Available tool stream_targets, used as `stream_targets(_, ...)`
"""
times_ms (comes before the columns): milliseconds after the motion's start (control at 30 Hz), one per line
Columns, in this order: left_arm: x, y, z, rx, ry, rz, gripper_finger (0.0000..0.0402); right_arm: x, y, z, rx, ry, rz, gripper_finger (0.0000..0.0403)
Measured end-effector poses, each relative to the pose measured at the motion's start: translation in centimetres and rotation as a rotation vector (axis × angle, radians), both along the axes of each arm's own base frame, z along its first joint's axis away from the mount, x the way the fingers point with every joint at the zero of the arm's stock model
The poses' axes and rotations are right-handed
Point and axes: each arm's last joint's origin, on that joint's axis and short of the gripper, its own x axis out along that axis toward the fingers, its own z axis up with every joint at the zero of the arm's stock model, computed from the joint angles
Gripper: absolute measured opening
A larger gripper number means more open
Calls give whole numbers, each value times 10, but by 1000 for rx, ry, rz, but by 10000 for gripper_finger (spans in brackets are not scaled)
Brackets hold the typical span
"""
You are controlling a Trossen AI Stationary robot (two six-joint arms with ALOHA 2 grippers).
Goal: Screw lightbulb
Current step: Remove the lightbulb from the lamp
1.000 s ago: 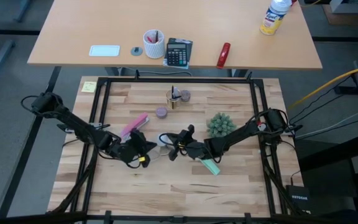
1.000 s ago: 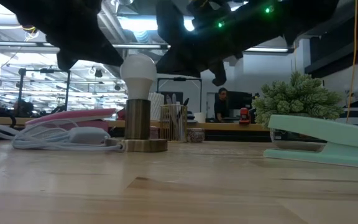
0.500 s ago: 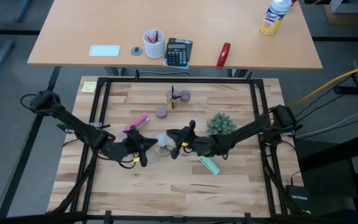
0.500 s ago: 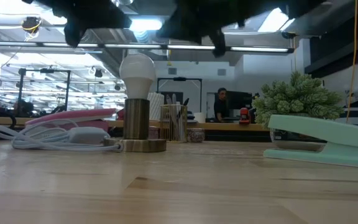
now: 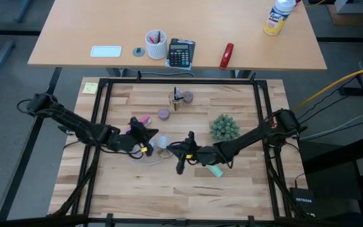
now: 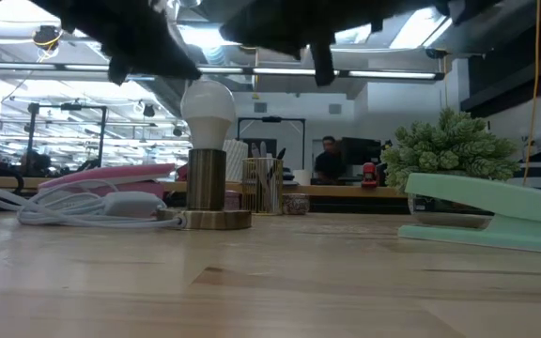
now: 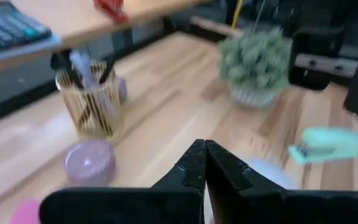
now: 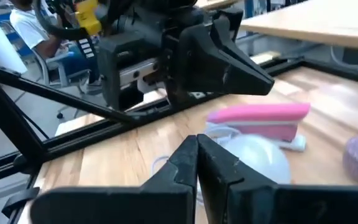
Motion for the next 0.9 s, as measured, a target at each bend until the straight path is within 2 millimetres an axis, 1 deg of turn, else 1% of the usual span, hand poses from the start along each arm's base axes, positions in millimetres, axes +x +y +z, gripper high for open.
stream_targets(133, 0, 5, -9, -52, 76, -24, 1, 4, 0, -15, 23, 26, -8, 14)
stream_targets(233, 3, 6, -12, -80, 99, -61, 1, 6, 1, -24, 31, 45, -11, 14)
stream_targets(467, 11, 5, -25, -94, 138, -81, 1, 7, 0, -31, 24, 62, -18, 14)
stream_targets(567, 14, 3, -26, -102, 127, -92, 1, 9, -2, -38, 21, 83, -42, 14)
stream_targets(700, 13, 0, -27, -98, 127, -99, 1, 10, -4, -44, 49, 93, -75, 14)
stream_targets(900, 10, -6, -28, -113, 129, -100, 1, 8, -6, -46, 20, 105, -164, 14)
